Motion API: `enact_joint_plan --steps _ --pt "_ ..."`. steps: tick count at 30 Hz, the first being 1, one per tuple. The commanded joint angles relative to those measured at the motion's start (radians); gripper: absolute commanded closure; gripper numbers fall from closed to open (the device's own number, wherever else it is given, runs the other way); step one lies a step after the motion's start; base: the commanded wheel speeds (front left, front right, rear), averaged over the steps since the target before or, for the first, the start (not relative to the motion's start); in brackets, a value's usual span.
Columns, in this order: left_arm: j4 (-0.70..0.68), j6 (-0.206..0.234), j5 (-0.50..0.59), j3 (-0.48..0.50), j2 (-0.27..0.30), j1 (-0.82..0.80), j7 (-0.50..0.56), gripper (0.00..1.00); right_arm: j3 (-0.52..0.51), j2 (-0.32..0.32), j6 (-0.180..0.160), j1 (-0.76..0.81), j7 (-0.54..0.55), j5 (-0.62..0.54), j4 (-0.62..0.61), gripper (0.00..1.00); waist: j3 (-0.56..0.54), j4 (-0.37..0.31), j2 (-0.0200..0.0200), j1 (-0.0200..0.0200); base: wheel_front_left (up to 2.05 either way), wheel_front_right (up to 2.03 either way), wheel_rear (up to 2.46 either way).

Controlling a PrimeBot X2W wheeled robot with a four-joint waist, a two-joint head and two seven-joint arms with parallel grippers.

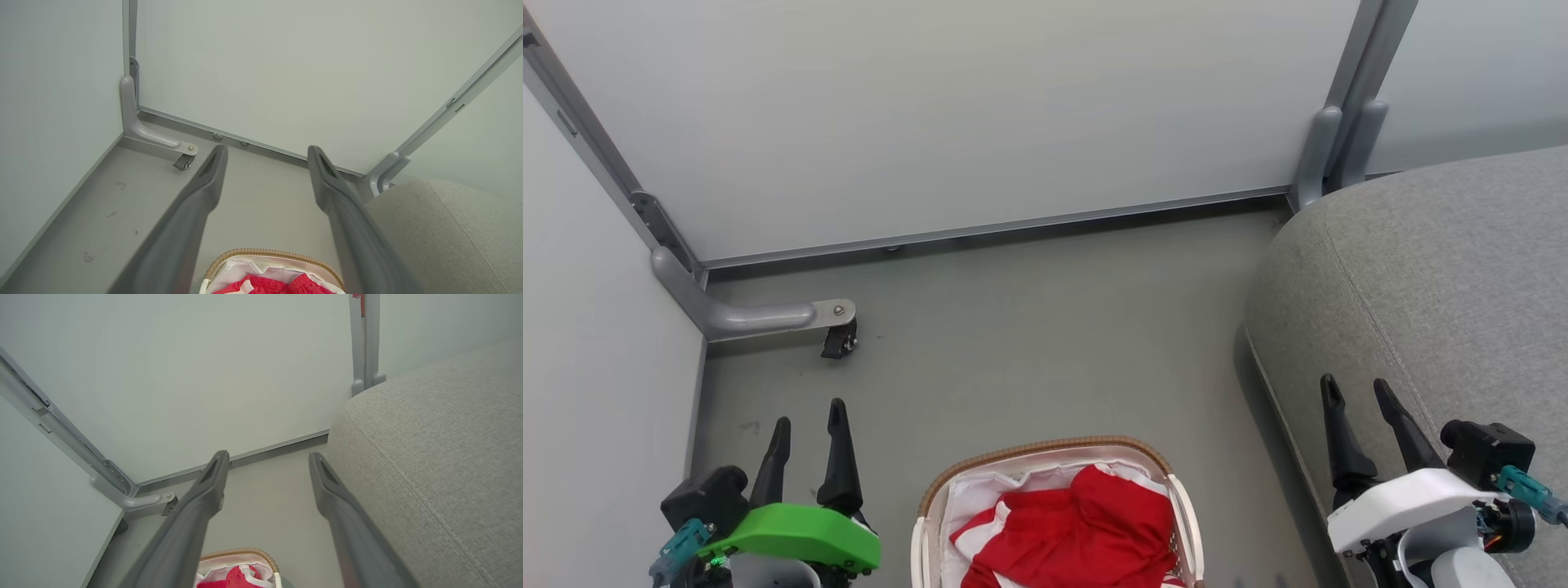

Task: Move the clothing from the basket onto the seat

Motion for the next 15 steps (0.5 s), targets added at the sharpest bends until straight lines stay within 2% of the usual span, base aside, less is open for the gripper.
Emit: enact_joint_plan --steps 1,15 --pt "-0.003 0.003 0.028 -0.002 0.008 -0.003 -0.009 0.00 0.001 -0.006 0.000 -0.013 -0.009 -0.028 -0.006 0.00 0.000 0.001 0.0000 0.0000 0.00 0.00 0.00" --pt "0.037 0.011 0.127 -0.018 0.009 -0.007 -0.040 0.00 -0.003 -0.007 0.000 -0.014 -0.041 -0.154 -0.013 0.00 0.003 0.006 0.0000 0.0000 0.00 0.00 0.00"
